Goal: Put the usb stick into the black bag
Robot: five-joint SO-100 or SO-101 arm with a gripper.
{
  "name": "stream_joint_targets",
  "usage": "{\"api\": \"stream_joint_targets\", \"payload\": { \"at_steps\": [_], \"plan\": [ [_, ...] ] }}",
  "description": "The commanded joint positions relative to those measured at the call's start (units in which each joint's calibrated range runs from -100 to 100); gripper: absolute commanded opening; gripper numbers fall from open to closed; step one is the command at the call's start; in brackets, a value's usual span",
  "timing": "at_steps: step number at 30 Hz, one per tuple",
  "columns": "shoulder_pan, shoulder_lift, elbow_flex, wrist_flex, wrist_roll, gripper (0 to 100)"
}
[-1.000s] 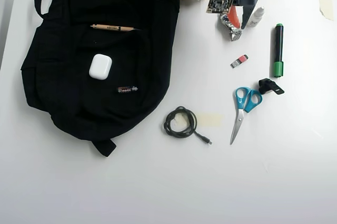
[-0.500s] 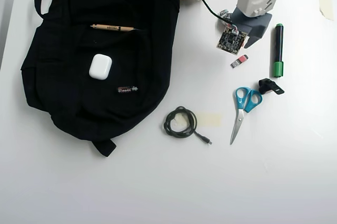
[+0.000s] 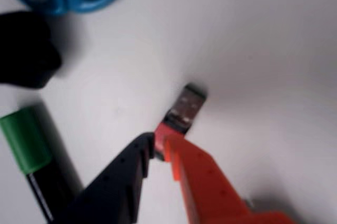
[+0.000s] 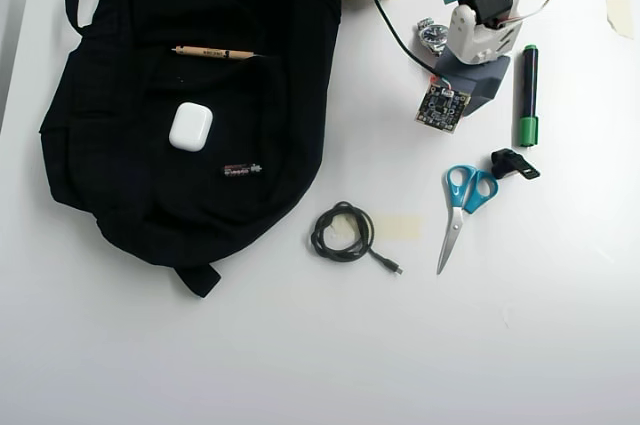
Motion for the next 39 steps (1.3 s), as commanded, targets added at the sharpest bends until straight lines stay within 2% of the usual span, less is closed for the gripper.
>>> {"api": "stream_joint_targets", "payload": {
  "at_steps": [1, 7, 16, 31, 39],
  "plan": [
    [0.0, -0.2, -2.5, -0.2, 0.5, 8],
    [-0.3, -0.1, -1.6, 0.0, 0.7, 22],
    [-0.5, 8.1, -7.7, 0.2, 0.9, 27],
    [-3.4, 15.9, -14.1, 0.3, 1.1, 27],
    [-1.4, 15.9, -13.6, 1.4, 7.9, 22]
  ]
}}
